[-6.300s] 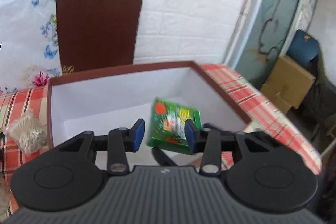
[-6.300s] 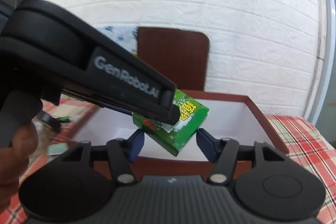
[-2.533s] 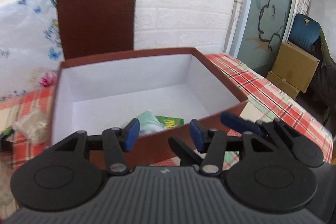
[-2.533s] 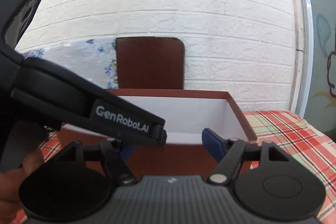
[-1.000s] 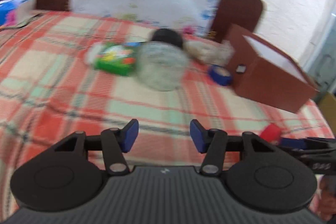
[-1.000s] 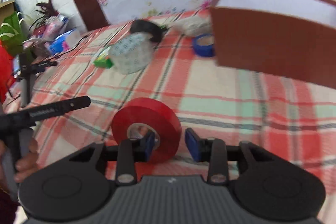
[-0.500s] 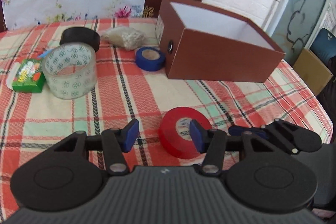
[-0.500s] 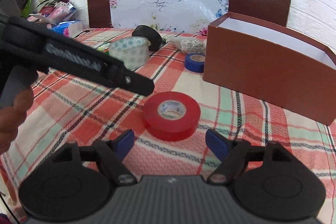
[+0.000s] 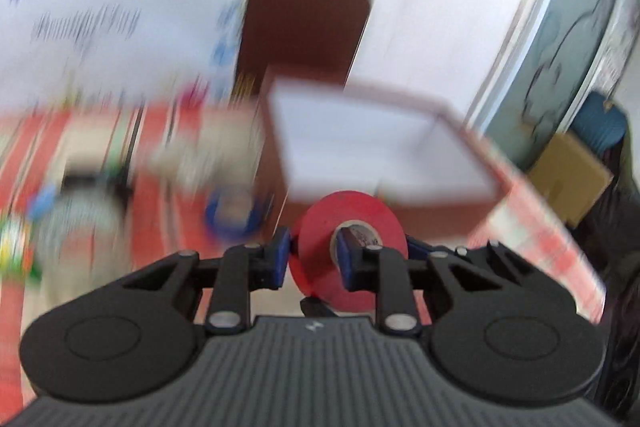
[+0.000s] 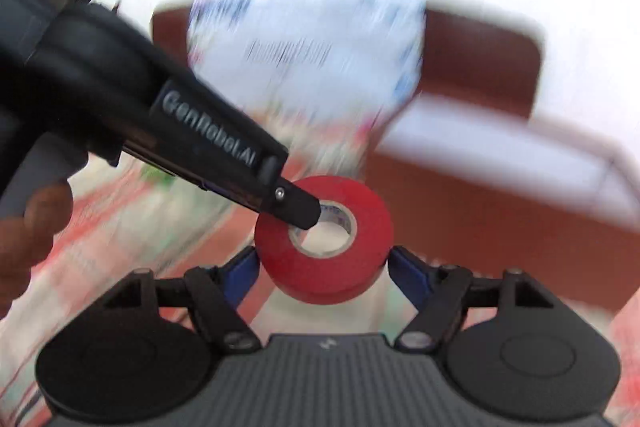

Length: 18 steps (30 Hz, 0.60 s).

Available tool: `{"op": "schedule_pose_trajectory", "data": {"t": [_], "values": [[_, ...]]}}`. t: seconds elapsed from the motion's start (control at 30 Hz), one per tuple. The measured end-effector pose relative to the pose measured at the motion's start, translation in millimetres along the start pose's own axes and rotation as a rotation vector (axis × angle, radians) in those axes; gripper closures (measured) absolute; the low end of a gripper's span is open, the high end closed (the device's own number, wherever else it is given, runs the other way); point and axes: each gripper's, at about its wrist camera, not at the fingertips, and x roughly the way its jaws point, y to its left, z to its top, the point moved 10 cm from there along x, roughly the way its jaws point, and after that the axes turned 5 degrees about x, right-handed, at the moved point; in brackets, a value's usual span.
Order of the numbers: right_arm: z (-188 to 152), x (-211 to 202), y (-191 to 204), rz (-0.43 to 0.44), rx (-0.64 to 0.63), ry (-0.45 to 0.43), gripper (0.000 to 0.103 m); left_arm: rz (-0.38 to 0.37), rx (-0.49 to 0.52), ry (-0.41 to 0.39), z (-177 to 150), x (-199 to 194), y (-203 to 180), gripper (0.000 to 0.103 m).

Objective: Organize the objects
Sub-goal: 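Grasp the red tape roll by its rim with the left gripper, then lower the red tape into the brown box and open the left gripper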

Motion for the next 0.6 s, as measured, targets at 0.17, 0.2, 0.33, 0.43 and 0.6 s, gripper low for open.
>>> {"op": "schedule_pose_trajectory", "data": {"t": [0.17,0.2,0.33,0.43,0.6], "values": [[45,25,-45,-0.087,0.045,-0.089,0.030,0.044,0.046,-0.066,46,44,-16,0.075],[47,35,-53,-0.090,0.063,-0.078,0.030,0.052,0.043,-0.054,50,57,-15,0.075],[40,72,-73,-0.087,0.116,-0.015,0.030,0.073,0.024,0.005,48,96,-5,0.075],[29,92,-77,-0.083,0.141,0.027,0.027,0.089,0.014,0.040,40,110,2,0.075],[30,78,-74,-0.098,0.146,-0.022,0.028,0.107,0.024,0.018,35,96,1,0.075]]}}
